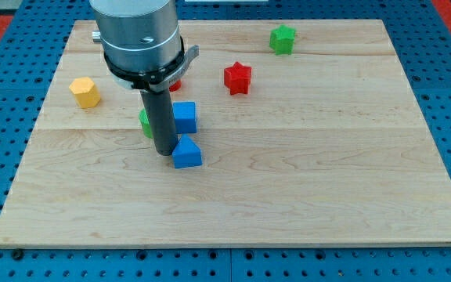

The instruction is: Move the green circle above to the blue triangle

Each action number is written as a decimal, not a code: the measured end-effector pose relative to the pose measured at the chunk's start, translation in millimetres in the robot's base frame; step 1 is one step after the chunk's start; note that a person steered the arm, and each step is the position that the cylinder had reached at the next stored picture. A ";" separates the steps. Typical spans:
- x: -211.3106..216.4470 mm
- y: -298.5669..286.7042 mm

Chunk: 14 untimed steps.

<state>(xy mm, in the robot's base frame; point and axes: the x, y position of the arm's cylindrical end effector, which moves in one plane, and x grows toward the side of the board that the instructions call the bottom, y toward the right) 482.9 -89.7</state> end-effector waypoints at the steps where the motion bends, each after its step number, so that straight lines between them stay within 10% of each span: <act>1: -2.5 -61.0; 3: -55.0 -53.5; 8: -1.0 -16.8; 14: -40.8 7.8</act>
<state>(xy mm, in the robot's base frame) 442.1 -81.9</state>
